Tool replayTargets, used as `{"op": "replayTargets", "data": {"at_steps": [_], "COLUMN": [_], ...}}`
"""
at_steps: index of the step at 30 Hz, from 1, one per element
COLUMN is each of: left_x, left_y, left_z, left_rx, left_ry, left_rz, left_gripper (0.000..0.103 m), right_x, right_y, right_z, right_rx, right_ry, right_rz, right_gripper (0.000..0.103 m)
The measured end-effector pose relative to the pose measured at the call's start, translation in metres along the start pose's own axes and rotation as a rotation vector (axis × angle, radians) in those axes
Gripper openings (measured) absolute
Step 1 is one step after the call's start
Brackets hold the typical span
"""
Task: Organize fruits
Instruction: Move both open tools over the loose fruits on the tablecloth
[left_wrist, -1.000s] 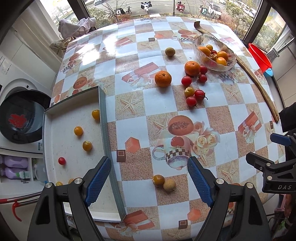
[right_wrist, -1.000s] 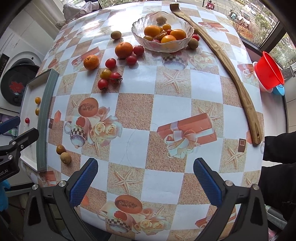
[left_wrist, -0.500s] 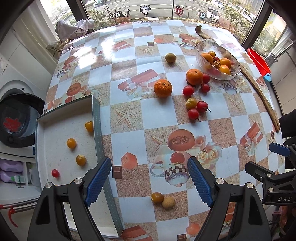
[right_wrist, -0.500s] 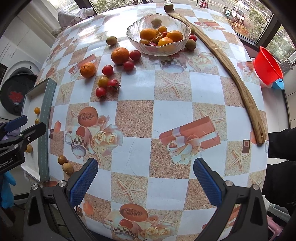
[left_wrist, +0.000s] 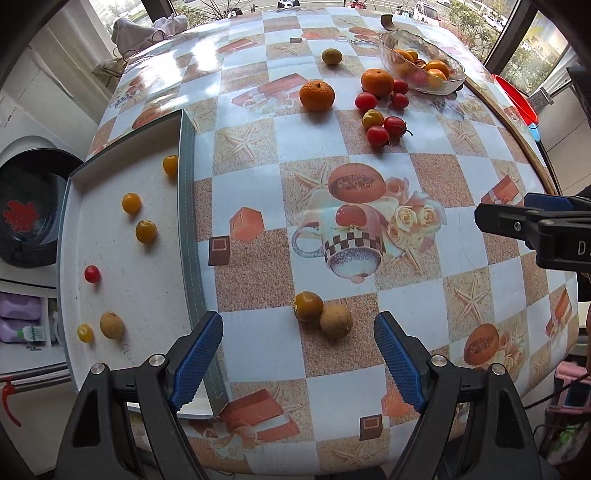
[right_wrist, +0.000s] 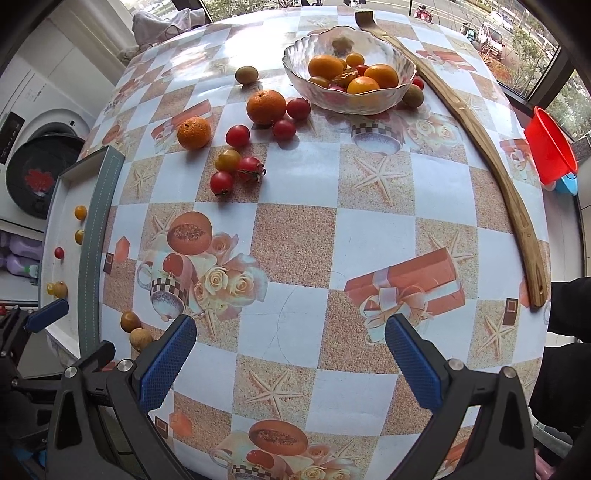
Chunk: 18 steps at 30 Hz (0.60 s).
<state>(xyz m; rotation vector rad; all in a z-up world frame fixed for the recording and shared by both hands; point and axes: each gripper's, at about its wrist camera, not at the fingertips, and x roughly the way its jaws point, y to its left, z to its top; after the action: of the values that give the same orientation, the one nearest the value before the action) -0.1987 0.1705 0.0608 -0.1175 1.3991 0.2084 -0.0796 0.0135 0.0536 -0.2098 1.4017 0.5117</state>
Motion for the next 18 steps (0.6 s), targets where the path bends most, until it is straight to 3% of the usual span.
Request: {"op": "replayTargets", "data": {"at_steps": [2,6,16,18], "left_x": [0.005,0.021,0.044,0.048], "left_y": [-0.004,-0.006,-0.002,-0.002], "left_z": [-0.005,-0.011,-0.017,-0.018], "left_rx": [-0.018,-0.071,-0.217,-0.236], "left_ry": [0.012,0.052,0.066,0.073], "left_rz": [-0.006,-0.004,0.027,0.034], "left_gripper": [0.085,0.071,0.071,0.063], "right_x": [0.003,0.011,0.039,0.045], "right_y": [0.001,0.001,0.015,0.018], "right_z": [0.003,0.013,0.051,0.058], "right_rx": [-0.007,-0.018,-0.127,-0.142], "right_ry": [-0.004,-0.009,-0.049,-0.052], "right_rz": [0.000,-0.010,-0.019,-0.017], "right_gripper": [0.099,0.073,0.071,0.069]}}
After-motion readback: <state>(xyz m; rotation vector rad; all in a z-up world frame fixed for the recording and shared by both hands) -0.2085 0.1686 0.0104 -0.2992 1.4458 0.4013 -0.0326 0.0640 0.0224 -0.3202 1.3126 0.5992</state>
